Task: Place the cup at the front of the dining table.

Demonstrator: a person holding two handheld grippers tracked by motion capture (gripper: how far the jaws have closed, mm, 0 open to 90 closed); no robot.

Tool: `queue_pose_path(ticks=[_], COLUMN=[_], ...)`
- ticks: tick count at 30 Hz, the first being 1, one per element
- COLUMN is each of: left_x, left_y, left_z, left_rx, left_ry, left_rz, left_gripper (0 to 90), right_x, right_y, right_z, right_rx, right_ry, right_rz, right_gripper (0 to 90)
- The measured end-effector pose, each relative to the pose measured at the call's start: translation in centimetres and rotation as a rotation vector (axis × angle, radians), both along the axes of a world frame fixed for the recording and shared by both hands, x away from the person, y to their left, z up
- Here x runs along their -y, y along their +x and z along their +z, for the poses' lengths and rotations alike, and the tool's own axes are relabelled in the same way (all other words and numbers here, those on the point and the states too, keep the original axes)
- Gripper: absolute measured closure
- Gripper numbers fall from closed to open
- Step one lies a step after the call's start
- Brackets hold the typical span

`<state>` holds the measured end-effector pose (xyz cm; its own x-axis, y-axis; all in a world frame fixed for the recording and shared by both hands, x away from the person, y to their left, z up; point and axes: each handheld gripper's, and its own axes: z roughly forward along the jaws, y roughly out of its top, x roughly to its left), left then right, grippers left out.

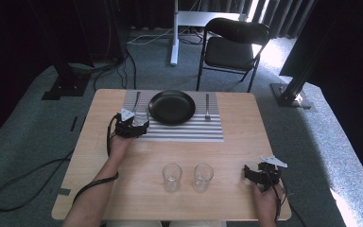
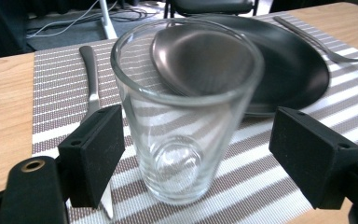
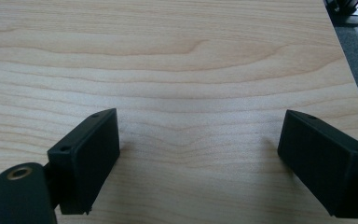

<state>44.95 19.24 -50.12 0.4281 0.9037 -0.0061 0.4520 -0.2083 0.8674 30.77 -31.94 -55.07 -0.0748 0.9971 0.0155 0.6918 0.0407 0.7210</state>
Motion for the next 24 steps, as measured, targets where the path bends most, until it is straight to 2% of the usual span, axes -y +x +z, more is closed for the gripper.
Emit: queue_pose_path(ticks=[4,6,12,17,18,22,24], left_x=[-0.7,-1.1,-1.8,-2.4,-2.5,-3.0,-3.2], left_y=[-0.7,-1.1,-2.5,-3.7,-3.9,-4.9,-5.3], left_z=[0.1,0.1,-0.2,-0.2,-0.1,0.0,0.0], left_rx=[-0.001,-0.001,-0.002,-0.001,-0.003,0.008,0.012], left_ry=[0.009,-0.005,-0.002,-0.024,-0.016,-0.026,-0.016], left_rz=[0.008,0.012,0.023,0.024,0.022,0.024,0.026], left_gripper=[18.7,18.7,18.8,18.8,18.8,18.8,18.8], right_x=[0.0,0.0,0.0,0.0,0.0,0.0,0.0], right_y=[0.0,0.0,0.0,0.0,0.0,0.0,0.0], right_z=[0.0,0.0,0.0,0.0,0.0,0.0,0.0], right_rx=[0.001,0.0,0.001,0.0,0.0,0.0,0.0], right_ry=[0.0,0.0,0.0,0.0,0.0,0.0,0.0], right_rz=[0.0,0.0,0.0,0.0,0.0,0.0,0.0], right_gripper=[12.1,12.1,12.1,12.1,12.1,12.1,12.1])
